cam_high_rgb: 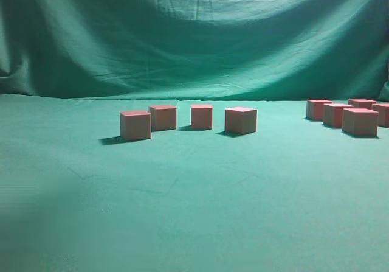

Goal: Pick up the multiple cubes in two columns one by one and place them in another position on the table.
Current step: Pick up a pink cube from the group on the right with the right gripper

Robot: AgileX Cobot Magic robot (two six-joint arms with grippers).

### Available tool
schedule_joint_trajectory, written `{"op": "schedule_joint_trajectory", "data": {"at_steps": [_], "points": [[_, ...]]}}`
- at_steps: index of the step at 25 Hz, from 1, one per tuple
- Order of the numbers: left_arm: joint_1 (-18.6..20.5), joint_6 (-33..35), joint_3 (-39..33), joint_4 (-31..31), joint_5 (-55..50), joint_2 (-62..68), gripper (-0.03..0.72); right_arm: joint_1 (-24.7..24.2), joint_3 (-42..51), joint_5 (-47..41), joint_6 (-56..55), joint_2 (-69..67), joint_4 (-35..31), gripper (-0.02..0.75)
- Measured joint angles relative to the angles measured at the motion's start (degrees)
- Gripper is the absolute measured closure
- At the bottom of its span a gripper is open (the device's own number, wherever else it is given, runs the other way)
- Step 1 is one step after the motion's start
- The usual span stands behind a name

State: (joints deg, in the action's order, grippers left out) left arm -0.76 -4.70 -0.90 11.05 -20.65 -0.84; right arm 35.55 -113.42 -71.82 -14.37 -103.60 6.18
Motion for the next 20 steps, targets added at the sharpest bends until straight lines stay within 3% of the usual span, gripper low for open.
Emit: {"op": "schedule_joint_trajectory", "data": {"at_steps": [11, 15, 20], "points": [[0.0, 0.0, 0.0, 0.0, 0.0, 0.0, 0.688, -16.03, 31.36, 1.1, -0.12, 6.84, 1.16, 0.184], [0.0, 0.0, 0.0, 0.0, 0.0, 0.0, 0.688, -19.75, 39.32, 7.72, -1.7, 6.84, 0.92, 0.184], [0.0, 0.0, 0.0, 0.0, 0.0, 0.0, 0.688, -21.87, 42.87, 15.7, -2.48, 5.72, -0.78, 0.184]]}}
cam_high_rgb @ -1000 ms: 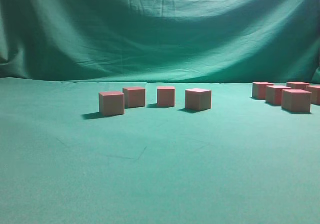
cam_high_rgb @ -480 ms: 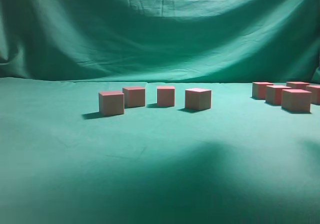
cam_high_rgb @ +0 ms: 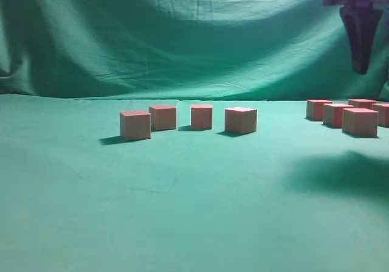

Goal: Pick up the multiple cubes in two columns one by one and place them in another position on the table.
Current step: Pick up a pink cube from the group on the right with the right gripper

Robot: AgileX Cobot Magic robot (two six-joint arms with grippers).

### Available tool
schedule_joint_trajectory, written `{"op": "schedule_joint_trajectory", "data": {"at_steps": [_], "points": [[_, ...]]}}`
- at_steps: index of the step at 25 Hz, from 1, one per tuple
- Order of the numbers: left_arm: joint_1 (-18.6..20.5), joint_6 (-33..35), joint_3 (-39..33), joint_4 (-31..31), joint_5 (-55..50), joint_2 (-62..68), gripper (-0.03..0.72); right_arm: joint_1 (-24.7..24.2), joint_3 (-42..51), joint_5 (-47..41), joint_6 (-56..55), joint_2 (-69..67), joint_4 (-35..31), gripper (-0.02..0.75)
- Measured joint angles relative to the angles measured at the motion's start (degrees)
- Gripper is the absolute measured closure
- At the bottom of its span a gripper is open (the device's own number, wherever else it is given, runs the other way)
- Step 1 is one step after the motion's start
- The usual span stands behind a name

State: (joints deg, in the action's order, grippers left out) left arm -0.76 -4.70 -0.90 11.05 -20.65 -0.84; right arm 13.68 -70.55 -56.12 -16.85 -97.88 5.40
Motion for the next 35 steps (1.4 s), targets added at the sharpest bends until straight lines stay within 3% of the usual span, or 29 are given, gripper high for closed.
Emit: {"op": "schedule_joint_trajectory", "data": {"at_steps": [12, 22, 23, 25, 26, 29, 35], "points": [[0.0, 0.0, 0.0, 0.0, 0.0, 0.0, 0.688, -0.23, 0.26, 13.12, -0.06, -8.19, 0.01, 0.184], [0.0, 0.0, 0.0, 0.0, 0.0, 0.0, 0.688, -0.23, 0.26, 15.7, -0.06, -11.73, 1.18, 0.184], [0.0, 0.0, 0.0, 0.0, 0.0, 0.0, 0.688, -0.23, 0.26, 15.7, -0.06, -11.99, 1.47, 0.229], [0.0, 0.0, 0.0, 0.0, 0.0, 0.0, 0.688, -0.23, 0.26, 15.74, -0.06, -12.33, 1.89, 0.248], [0.0, 0.0, 0.0, 0.0, 0.0, 0.0, 0.688, -0.23, 0.26, 15.74, -0.06, -12.56, 2.02, 0.335], [0.0, 0.0, 0.0, 0.0, 0.0, 0.0, 0.688, -0.23, 0.26, 15.63, -0.06, -12.69, 2.11, 0.478], [0.0, 0.0, 0.0, 0.0, 0.0, 0.0, 0.688, -0.1, -4.78, 7.66, 0.86, -12.57, 2.11, 0.472]]}}
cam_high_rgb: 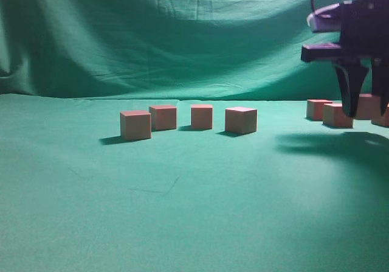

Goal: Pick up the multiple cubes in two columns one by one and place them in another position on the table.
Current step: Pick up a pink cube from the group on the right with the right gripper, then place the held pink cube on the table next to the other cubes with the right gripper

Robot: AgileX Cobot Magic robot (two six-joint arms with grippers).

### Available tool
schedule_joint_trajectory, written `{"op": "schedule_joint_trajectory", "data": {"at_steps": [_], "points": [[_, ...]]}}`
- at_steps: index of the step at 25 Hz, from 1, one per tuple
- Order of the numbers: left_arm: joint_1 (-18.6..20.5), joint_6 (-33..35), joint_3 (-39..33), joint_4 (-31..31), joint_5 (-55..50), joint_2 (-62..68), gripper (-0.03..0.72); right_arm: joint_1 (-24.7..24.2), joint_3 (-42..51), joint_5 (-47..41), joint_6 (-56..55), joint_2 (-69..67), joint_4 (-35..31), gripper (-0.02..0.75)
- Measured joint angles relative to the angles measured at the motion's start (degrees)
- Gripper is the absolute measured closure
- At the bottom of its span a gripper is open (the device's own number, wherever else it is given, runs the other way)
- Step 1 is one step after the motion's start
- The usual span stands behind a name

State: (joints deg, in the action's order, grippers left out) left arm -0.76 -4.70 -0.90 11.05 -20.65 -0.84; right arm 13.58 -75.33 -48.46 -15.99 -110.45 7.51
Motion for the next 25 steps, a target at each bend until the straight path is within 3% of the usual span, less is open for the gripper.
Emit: {"op": "schedule_joint_trajectory", "data": {"at_steps": [4, 10, 18, 25], "points": [[0.0, 0.0, 0.0, 0.0, 0.0, 0.0, 0.688, 3.24, -5.4, -8.8, 5.14, 2.98, 0.0, 0.472], [0.0, 0.0, 0.0, 0.0, 0.0, 0.0, 0.688, 14.7, -6.53, -14.79, 7.63, 7.87, -0.12, 0.472], [0.0, 0.0, 0.0, 0.0, 0.0, 0.0, 0.688, 27.98, -6.62, -10.11, 9.13, 7.75, -4.77, 0.472], [0.0, 0.0, 0.0, 0.0, 0.0, 0.0, 0.688, 32.62, -10.51, -7.47, 9.15, 1.73, -7.11, 0.472]]}}
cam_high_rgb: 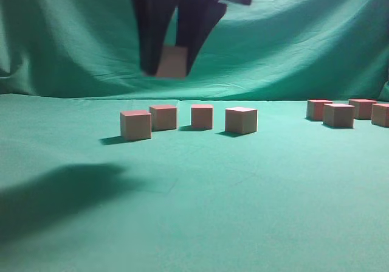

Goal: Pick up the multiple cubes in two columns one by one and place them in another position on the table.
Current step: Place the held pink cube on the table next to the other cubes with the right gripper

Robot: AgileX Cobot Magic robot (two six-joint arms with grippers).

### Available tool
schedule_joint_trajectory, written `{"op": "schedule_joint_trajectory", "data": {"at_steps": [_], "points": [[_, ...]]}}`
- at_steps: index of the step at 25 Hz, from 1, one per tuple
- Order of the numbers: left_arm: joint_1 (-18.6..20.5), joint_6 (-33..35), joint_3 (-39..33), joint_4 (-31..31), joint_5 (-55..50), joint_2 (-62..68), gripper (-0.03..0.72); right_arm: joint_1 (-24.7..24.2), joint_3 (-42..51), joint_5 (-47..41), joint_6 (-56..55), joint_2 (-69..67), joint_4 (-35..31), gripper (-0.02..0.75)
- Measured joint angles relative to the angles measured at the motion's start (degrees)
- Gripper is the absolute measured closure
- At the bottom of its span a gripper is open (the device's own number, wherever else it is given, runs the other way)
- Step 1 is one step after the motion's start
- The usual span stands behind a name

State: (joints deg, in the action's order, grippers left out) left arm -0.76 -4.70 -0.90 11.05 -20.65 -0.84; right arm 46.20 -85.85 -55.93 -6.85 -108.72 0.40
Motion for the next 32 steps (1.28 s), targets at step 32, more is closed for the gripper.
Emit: {"op": "schedule_joint_trajectory", "data": {"at_steps": [32], "points": [[0.0, 0.0, 0.0, 0.0, 0.0, 0.0, 0.688, 0.96, -11.01, 0.51, -2.58, -16.26, 6.78, 0.472]]}}
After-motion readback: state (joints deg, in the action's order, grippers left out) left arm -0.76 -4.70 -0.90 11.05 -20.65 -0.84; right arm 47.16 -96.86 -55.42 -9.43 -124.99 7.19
